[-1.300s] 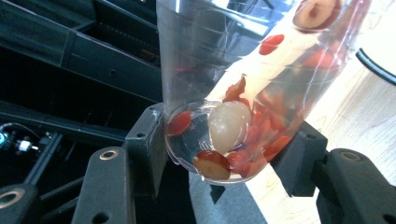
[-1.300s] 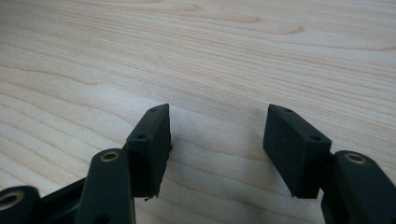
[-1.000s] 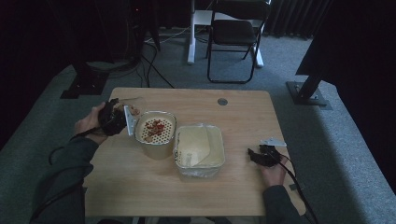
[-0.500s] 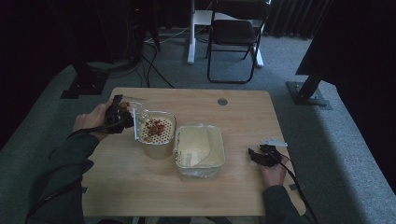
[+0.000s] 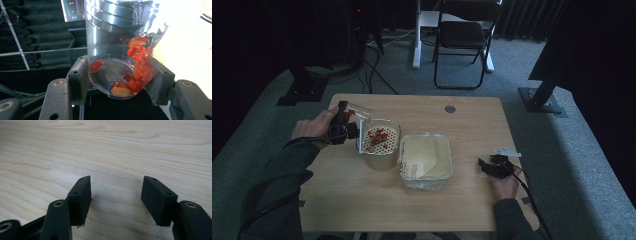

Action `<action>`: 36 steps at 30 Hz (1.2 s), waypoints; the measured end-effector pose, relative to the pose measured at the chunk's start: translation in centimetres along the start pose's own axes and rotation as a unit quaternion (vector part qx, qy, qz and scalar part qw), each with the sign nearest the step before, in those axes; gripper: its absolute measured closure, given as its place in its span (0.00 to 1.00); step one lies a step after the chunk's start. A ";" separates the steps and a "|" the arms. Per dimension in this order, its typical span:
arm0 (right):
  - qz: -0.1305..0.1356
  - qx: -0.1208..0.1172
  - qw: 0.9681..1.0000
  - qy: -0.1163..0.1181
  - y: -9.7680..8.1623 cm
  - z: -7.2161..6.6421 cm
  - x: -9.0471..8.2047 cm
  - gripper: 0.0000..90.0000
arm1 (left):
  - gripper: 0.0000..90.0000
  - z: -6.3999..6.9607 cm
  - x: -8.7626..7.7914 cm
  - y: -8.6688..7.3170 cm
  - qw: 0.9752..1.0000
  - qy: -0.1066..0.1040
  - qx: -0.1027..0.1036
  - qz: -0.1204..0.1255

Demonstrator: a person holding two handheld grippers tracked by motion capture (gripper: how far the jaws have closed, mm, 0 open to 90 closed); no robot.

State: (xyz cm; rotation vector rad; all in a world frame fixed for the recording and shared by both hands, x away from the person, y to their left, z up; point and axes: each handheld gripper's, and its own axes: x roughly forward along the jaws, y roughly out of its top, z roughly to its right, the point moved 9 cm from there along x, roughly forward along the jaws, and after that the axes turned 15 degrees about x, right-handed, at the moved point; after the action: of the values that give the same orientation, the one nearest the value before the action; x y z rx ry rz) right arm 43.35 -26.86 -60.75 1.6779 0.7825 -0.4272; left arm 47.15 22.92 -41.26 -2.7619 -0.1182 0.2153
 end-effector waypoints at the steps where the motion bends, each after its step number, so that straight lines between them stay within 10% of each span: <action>1: 0.000 0.001 1.000 0.000 0.0 0.0 0.0 0.45 | 0.48 0.0 0.0 0.0 1.000 0.003 0.003 -0.001; 36: 0.001 0.010 1.000 0.007 0.1 0.1 0.0 0.45 | 0.48 0.7 0.3 0.3 1.000 -0.004 -0.019 -0.002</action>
State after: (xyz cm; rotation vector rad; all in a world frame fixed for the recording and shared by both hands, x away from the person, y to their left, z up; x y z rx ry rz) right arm 43.41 -27.01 -60.71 1.7019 0.7890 -0.4249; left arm 47.38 22.98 -42.08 -2.7982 -0.1312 0.2262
